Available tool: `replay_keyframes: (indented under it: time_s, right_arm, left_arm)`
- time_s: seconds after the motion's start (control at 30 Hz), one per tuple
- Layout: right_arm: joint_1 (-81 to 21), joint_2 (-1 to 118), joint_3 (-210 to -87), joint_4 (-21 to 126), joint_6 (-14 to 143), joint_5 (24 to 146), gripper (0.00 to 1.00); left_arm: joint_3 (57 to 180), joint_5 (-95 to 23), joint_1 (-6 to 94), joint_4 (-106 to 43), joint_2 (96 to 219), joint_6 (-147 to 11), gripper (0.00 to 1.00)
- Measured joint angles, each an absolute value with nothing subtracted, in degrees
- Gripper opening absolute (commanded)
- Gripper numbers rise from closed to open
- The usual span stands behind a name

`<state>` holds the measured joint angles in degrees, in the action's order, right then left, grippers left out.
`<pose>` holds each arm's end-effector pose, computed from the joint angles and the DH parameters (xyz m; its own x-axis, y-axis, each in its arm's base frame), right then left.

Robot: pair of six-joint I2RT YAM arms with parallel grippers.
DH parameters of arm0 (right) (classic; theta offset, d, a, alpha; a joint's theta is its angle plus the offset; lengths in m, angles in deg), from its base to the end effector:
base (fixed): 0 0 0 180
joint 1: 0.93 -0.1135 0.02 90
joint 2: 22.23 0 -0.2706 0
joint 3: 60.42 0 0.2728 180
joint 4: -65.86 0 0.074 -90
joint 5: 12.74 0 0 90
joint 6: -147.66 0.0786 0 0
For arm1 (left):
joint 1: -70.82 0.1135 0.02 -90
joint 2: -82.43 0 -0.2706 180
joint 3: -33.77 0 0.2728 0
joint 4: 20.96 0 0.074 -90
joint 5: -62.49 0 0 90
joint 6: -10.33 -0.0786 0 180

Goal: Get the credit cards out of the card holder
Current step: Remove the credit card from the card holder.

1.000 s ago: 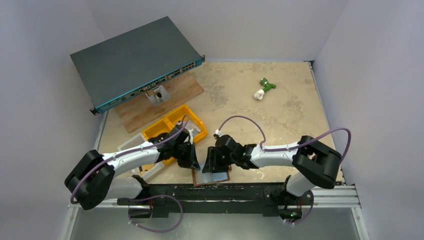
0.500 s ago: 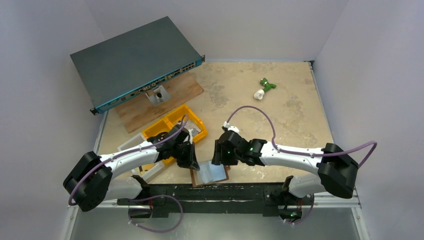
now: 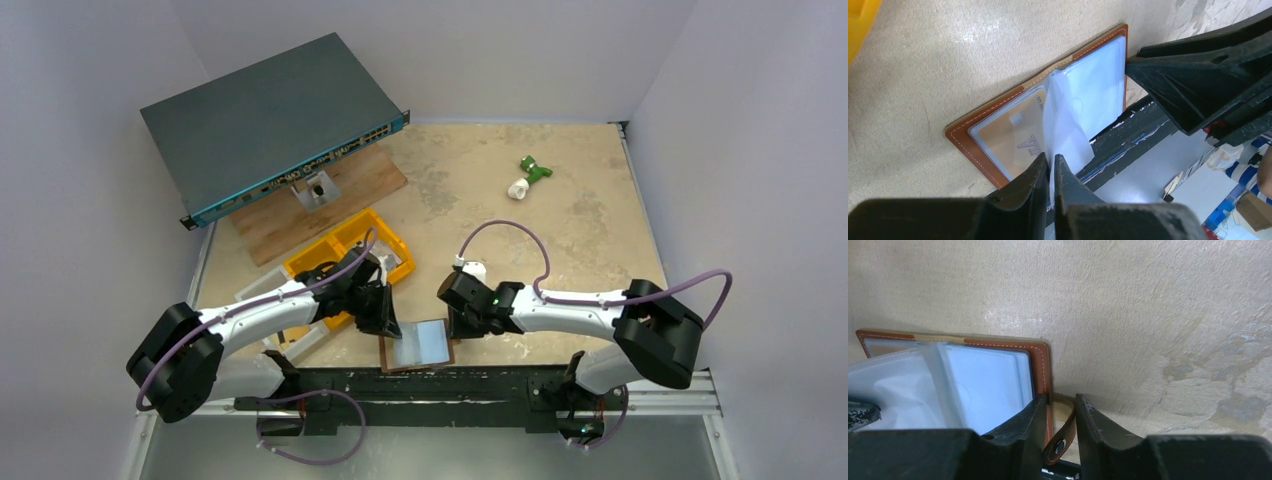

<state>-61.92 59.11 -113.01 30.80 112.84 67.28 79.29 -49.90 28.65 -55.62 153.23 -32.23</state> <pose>0.1502 0.2429 0.1139 -0.9251 -0.0011 -0.3797 -0.1134 0.9552 0.2735 0.1660 -0.1908 0.1256 -0.9952 -0.0174 -0.0960 0.0430 0.8048 -0.5919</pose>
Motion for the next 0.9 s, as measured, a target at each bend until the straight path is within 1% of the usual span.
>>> replay_keyframes:
  time_s: [0.13, 0.27, 0.33, 0.63, 0.9]
  right_arm:
    - [-61.92, 59.46, -112.72, 31.28, 112.93, 67.30, 0.19]
    - [-61.92, 59.68, -112.68, 31.85, 112.93, 67.30, 0.17]
    - [-61.92, 59.83, -112.68, 32.24, 112.93, 67.32, 0.16]
    - [-61.92, 59.90, -112.26, 33.95, 112.93, 67.74, 0.14]
    - [-61.90, 59.35, -110.89, 36.68, 113.56, 69.46, 0.13]
  left_arm:
    - [79.49, -50.69, 28.36, -55.34, 153.23, -31.86, 0.35]
    - [79.56, -52.07, 27.93, -53.83, 153.23, -30.75, 0.42]
    - [79.64, -52.68, 27.71, -53.06, 153.26, -30.55, 0.44]
    - [82.09, -53.53, 25.46, -50.24, 156.45, -28.52, 0.46]
    - [85.09, -53.51, 22.75, -46.92, 164.38, -26.42, 0.49]
